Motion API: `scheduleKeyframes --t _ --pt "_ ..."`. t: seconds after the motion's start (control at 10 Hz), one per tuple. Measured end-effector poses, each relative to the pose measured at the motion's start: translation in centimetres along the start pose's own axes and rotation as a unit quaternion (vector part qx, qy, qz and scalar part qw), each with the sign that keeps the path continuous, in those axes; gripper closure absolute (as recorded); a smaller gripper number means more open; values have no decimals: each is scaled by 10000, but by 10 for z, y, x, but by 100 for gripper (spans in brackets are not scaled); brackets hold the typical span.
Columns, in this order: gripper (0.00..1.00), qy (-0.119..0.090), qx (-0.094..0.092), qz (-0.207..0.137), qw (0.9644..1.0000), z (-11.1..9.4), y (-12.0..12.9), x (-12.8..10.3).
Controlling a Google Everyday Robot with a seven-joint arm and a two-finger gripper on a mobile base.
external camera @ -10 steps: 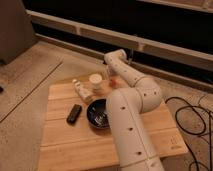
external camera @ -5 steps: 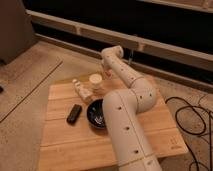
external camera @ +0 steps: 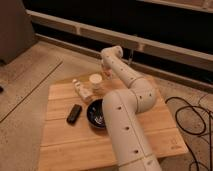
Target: Drag the pepper across the table
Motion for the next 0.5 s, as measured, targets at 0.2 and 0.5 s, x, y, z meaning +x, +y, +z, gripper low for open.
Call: scheduleKeyframes --t 0.2,0.5 --pt "20 0 0 0 10000 0 0 0" --pt "20 1 2 2 10000 0 0 0"
